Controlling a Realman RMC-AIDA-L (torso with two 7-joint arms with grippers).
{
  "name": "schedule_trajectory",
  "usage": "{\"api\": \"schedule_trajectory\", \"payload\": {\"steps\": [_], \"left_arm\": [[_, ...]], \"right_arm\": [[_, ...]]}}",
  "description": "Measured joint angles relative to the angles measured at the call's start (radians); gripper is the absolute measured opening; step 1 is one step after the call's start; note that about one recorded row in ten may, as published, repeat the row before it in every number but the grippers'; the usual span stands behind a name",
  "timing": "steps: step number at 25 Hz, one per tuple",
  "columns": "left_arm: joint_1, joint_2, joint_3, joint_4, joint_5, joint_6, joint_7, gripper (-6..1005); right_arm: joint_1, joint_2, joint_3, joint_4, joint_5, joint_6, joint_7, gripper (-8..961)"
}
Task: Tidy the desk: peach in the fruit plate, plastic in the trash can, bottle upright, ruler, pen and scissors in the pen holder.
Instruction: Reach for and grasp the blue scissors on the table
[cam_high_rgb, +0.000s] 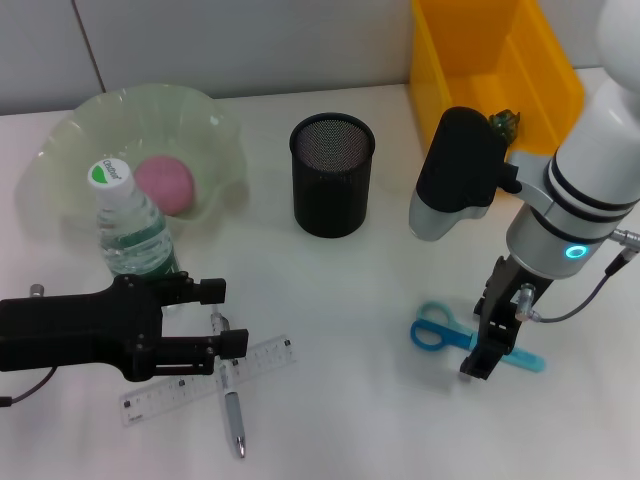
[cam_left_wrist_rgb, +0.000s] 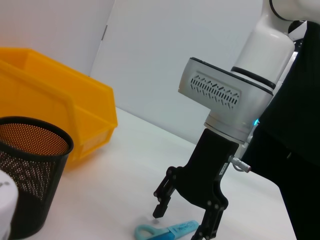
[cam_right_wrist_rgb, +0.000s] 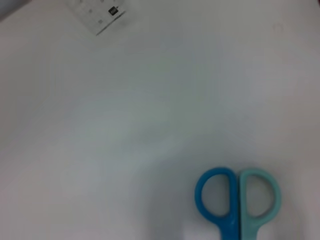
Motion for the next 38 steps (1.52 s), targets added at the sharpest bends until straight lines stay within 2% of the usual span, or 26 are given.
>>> {"api": "schedule_trajectory", "payload": {"steps": [32, 37, 38], "left_arm": [[-0.005, -0.002, -0.002, -0.001, -0.002, 0.000, 0.000, 813], [-0.006, -0.002, -0.002, 0.000, -0.003, 0.000, 0.000, 813], [-0.006, -0.002, -0.002, 0.000, -0.003, 0.000, 0.000, 813]], "right_arm": [[-0.001, 0.001, -0.017, 0.000, -0.001, 0.011, 0.006, 630], [-0.001, 0.001, -0.031, 0.000, -0.002, 0.016, 0.012, 398], [-0.001, 0.001, -0.035, 0.001, -0.003, 0.019, 0.013, 399]]}}
